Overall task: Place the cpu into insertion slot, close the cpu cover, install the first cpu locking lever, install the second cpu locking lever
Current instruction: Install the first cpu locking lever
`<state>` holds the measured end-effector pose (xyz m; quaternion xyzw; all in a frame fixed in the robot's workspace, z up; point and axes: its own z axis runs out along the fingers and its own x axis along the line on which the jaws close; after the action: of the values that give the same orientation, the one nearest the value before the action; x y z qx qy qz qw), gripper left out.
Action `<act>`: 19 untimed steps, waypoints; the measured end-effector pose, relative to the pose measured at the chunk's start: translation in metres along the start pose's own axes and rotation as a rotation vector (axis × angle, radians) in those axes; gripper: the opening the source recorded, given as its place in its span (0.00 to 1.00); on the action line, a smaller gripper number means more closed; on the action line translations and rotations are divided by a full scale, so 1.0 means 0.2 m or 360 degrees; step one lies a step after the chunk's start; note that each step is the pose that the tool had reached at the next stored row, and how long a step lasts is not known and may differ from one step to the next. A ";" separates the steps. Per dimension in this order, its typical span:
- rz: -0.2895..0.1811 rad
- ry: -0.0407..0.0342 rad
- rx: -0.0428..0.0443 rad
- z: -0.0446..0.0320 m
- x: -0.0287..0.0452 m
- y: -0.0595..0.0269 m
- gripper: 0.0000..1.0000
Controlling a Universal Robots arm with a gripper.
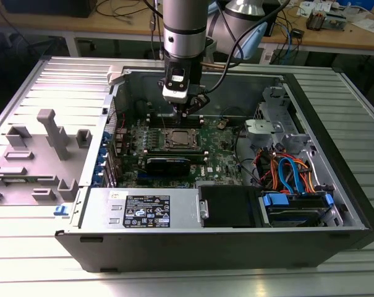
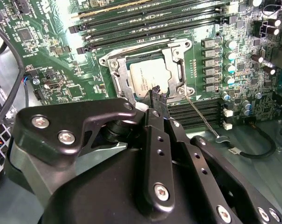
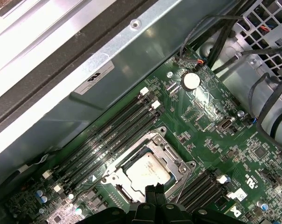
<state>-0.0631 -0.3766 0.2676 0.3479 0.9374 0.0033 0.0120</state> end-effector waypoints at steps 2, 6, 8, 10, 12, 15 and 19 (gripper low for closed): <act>0.0000 0.0000 0.0000 0.000 0.000 0.000 0.11; -0.0001 0.0000 0.0000 0.000 0.000 0.000 0.11; -0.0001 0.0000 0.0000 0.000 0.000 0.000 0.11; -0.0018 0.0000 0.0000 0.000 0.000 0.000 0.11; -0.0058 0.0001 -0.0001 0.000 0.000 -0.001 0.11; -0.0106 0.0001 -0.0002 0.000 -0.001 -0.001 0.11; -0.0211 0.0003 -0.0004 0.000 0.000 -0.001 0.11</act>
<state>-0.0633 -0.3769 0.2676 0.2849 0.9585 0.0040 0.0118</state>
